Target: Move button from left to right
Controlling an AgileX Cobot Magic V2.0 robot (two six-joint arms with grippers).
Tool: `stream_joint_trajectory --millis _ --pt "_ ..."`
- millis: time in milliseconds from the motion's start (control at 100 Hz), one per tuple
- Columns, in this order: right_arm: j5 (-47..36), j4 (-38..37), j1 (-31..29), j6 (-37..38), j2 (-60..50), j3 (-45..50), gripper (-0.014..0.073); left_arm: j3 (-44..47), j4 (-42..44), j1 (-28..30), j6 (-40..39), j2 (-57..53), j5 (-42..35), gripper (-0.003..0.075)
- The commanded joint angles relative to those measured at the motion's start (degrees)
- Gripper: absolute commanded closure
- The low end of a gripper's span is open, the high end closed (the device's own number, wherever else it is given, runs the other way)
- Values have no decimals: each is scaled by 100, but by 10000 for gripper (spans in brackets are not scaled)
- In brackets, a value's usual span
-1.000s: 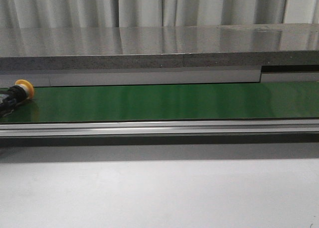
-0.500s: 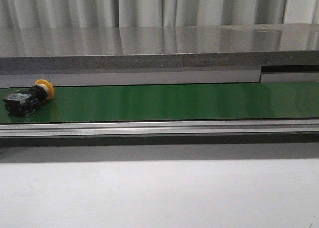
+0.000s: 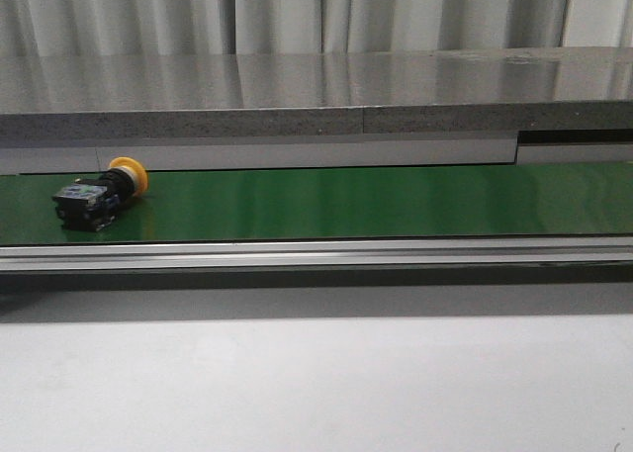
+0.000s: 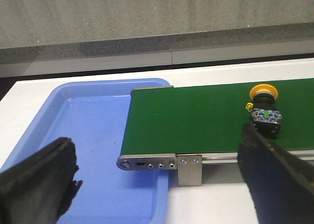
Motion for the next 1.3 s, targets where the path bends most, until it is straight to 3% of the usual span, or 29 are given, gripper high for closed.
stream_joint_trajectory --millis 0,510,650,960,1290 --pt "-495 -51 -38 -5 -66 -100 662 -71 -221 -37 -16 -117 -494 78" --pt "-495 -51 -38 -5 -66 -100 662 -61 -230 -37 -16 -143 -403 99" --pt "-495 -51 -38 -5 -66 -100 662 -61 -230 -37 -16 -143 -403 234" --pt "-527 -51 -37 -5 -66 -100 662 -61 -220 -37 -16 -143 -403 743" --pt "-1034 -51 -37 -5 -66 -105 662 -61 -220 -37 -16 -143 -403 739"
